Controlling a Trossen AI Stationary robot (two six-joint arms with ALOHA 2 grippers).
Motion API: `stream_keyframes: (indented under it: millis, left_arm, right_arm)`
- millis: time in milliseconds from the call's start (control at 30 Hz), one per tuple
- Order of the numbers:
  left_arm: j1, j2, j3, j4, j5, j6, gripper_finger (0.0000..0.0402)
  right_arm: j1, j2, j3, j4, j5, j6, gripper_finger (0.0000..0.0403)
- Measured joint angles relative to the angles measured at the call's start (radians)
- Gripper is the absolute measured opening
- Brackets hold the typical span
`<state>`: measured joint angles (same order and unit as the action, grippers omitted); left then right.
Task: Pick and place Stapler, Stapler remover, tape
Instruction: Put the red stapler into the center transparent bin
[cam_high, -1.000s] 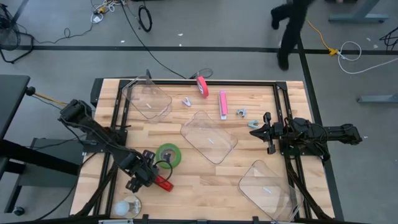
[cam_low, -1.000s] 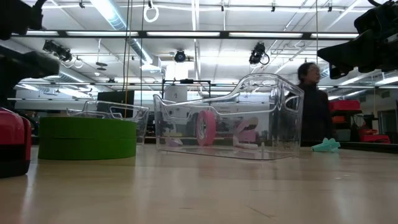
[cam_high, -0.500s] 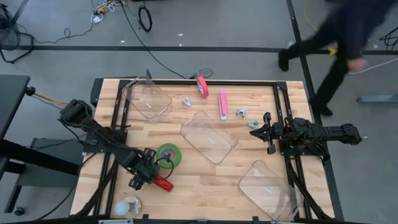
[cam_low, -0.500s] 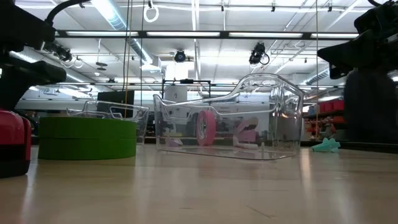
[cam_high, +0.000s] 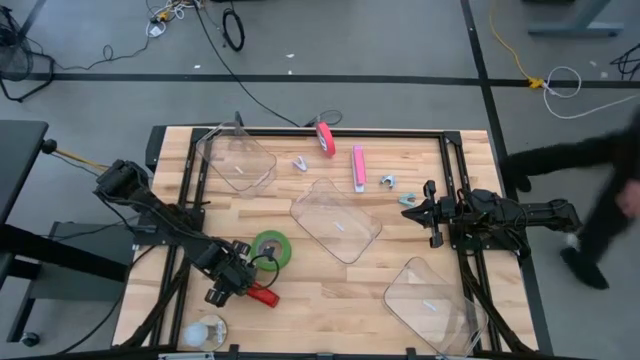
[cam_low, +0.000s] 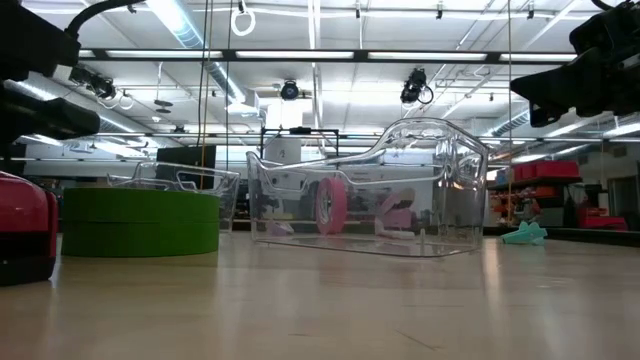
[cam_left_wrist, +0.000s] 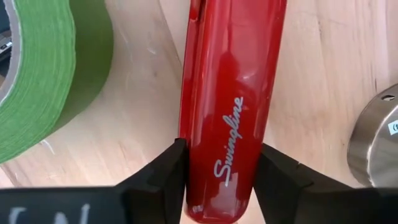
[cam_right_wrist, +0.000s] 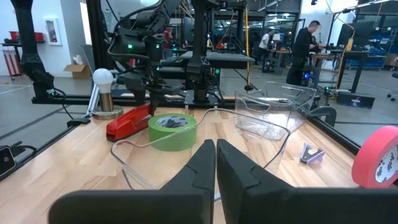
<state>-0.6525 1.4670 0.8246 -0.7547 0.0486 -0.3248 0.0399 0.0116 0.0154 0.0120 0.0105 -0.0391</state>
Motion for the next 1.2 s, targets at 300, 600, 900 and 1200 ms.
stream_keyframes:
  millis: [300,600,900,1200]
  left_arm:
    - [0.000,0.000,0.000,0.005,0.001,-0.004,0.0159]
    - [0.000,0.000,0.019,-0.009,0.003,-0.005,0.0148]
    - [0.000,0.000,0.174,-0.102,0.010,-0.004,0.0141]
    - [0.002,0.000,0.331,-0.196,-0.012,0.000,0.0141]
  right_arm:
    - [0.000,0.000,0.000,0.000,0.000,0.000,0.0018]
    - [0.000,0.000,0.000,0.000,0.000,0.000,0.0018]
    - [0.000,0.000,0.000,0.000,0.000,0.000,0.0018]
    - [0.000,0.000,0.000,0.000,0.000,0.000,0.0018]
